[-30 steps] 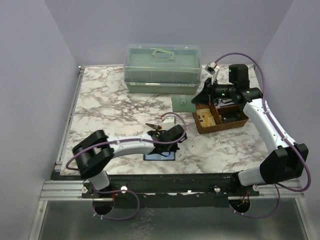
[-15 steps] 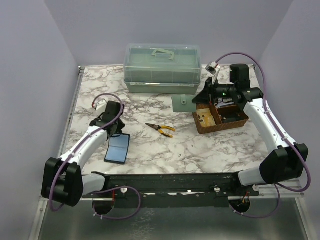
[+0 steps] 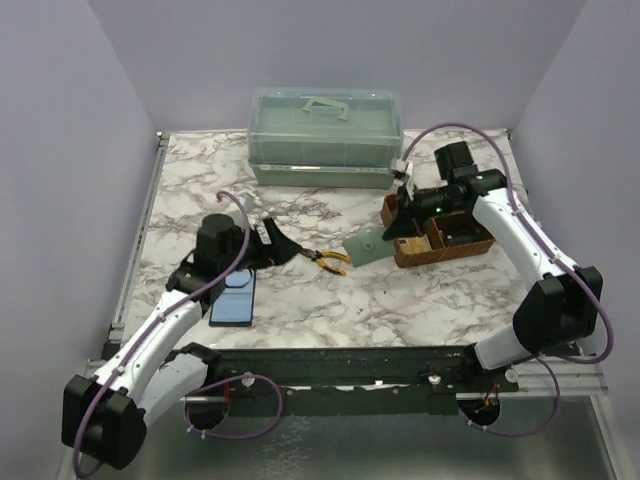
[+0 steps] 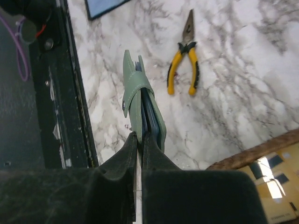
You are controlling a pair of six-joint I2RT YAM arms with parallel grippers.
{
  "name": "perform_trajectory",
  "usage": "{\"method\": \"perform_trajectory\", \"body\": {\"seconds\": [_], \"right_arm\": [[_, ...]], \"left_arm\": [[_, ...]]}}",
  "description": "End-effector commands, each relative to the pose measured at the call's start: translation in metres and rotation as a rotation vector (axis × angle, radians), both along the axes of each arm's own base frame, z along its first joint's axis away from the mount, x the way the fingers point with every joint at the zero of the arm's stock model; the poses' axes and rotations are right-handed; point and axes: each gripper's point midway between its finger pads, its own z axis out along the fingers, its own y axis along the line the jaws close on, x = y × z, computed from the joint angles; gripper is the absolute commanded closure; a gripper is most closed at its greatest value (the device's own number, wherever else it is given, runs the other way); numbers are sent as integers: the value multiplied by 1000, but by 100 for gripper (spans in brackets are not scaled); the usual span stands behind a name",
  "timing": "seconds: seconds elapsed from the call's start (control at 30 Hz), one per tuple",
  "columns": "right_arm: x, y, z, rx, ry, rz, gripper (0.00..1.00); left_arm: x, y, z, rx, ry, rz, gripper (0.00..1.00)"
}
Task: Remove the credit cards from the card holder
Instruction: Move the card holder to the center of the board, then open the card holder.
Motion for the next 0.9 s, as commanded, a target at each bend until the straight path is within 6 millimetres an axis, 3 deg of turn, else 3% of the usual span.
{"method": "perform_trajectory", "body": {"seconds": [0.0,0.13,0.2,0.37,0.67,0.73,0.87], "right_arm": [[-41,4,-40,-151,28,263,100],[-57,9,-61,-215,32,386,100],[-57,12,-67,-227,22,415,100],[-66,23,-73,-220,17,493,100],[-72,35,-57,-159,-5,530,100],[-72,36,-55,-150,-3,532,100],[-74,37,-53,-137,4,531,100]], "left_arm": [[-49,-73,-4,-47,-156,-314,13],[-79,-118,4,-68,-388,-456,11],[-85,-129,1,-75,-439,-499,10],[-89,-151,-9,-122,-424,-572,9],[-93,-173,-38,-138,-349,-614,13],[-92,-176,-40,-148,-324,-603,22],[-92,-181,-49,-160,-255,-607,68]]}}
